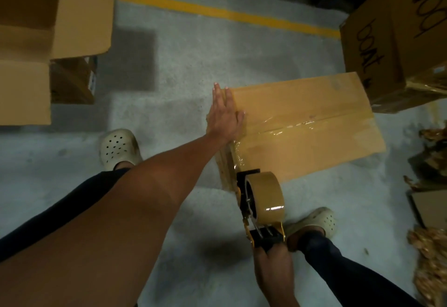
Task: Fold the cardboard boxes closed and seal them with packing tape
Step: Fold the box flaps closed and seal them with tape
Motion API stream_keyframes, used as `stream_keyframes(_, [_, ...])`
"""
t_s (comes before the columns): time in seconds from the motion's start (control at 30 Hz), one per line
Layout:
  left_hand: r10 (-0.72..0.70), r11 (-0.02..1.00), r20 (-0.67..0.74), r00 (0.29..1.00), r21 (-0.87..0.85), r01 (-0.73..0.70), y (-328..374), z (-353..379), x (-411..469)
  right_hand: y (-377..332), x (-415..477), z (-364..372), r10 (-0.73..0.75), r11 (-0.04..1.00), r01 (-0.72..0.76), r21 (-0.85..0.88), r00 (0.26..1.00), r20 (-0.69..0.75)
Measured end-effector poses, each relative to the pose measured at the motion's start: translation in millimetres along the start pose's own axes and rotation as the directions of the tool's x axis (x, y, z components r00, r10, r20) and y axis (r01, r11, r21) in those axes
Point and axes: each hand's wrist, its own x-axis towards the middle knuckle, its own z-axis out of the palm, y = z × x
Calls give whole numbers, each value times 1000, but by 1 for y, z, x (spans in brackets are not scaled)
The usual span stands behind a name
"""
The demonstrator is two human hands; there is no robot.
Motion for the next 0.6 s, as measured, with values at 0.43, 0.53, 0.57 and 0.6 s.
stream_keyframes(0.43, [5,998,26,1000,57,-7,4,-5,0,33,9,20,32,985,-25,171,999,-40])
stream_keyframes(0.53, [-5,996,32,999,87,2,5,-6,0,41,10,26,18,980,-7,201,998,-53])
stream_keyframes(0.57, [-12,994,33,999,112,8,6,-7,0,42,10,28,22,980,-11,201,999,-49])
stream_keyframes(0.6, [-18,990,33,999,142,13,7,-7,0,43,11,29,30,980,-21,198,999,-43])
